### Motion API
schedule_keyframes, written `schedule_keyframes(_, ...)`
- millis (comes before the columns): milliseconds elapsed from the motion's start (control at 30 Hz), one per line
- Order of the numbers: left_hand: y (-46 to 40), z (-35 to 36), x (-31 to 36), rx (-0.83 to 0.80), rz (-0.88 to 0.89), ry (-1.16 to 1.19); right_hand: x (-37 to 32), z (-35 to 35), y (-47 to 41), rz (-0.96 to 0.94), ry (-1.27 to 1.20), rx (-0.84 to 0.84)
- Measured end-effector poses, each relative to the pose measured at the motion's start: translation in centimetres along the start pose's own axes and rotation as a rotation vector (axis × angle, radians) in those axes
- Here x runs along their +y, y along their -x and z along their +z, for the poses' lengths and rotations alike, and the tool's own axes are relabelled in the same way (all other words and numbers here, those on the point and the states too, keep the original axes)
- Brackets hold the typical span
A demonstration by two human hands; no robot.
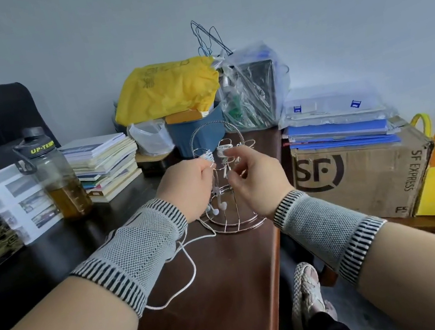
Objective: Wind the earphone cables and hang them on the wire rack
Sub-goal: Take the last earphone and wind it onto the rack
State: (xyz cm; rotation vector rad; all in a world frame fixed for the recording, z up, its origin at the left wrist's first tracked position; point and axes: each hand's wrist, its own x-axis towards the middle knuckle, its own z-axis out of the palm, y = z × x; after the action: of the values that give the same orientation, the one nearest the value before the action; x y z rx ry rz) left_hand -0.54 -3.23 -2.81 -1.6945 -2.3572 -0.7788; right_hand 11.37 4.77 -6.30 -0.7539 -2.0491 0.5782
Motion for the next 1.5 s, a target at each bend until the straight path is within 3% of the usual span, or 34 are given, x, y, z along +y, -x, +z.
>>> schedule_keyframes(133,0.1,0.1,-0.1,0.024,0.054,-0.034,-1.2,0.7,-0.9,-0.106,0.213,-0.118)
schedule_keyframes(300,0.1,0.8,-0.7,0.071,-0.093,0.310,-1.4,0.9,-1.9,-0.127,0.368,-0.184)
schedule_keyframes(567,-0.9,1.1,-1.5,0.051,-0.176,0.465,0.2,2.0,-2.2,-0.288,0.462,-0.140)
schedule_keyframes(867,0.2,2.0,-4.3,-0.073,-0.270,0.621,1.7,2.3,-5.8,-0.073,0.505,-0.115)
schedule_keyframes(1067,1.4,1.7,-5.3,-0.117,-0.276,0.670,1.7,2.1,-5.3,-0.044,0.536,-0.120)
schedule_keyframes(1200,1.2,1.5,-5.0,-0.127,-0.278,0.704,-0.7,1.8,-2.0,-0.229,0.477,-0.218)
schedule_keyframes(1300,1.1,1.4,-4.8,-0.134,-0.254,0.593,-1.3,2.8,-1.2,-0.380,0.505,-0.347)
schedule_keyframes(1500,2.7,-0.8,-6.7,-0.246,-0.272,0.579,0.7,1.8,-2.1,-0.135,0.605,-0.251)
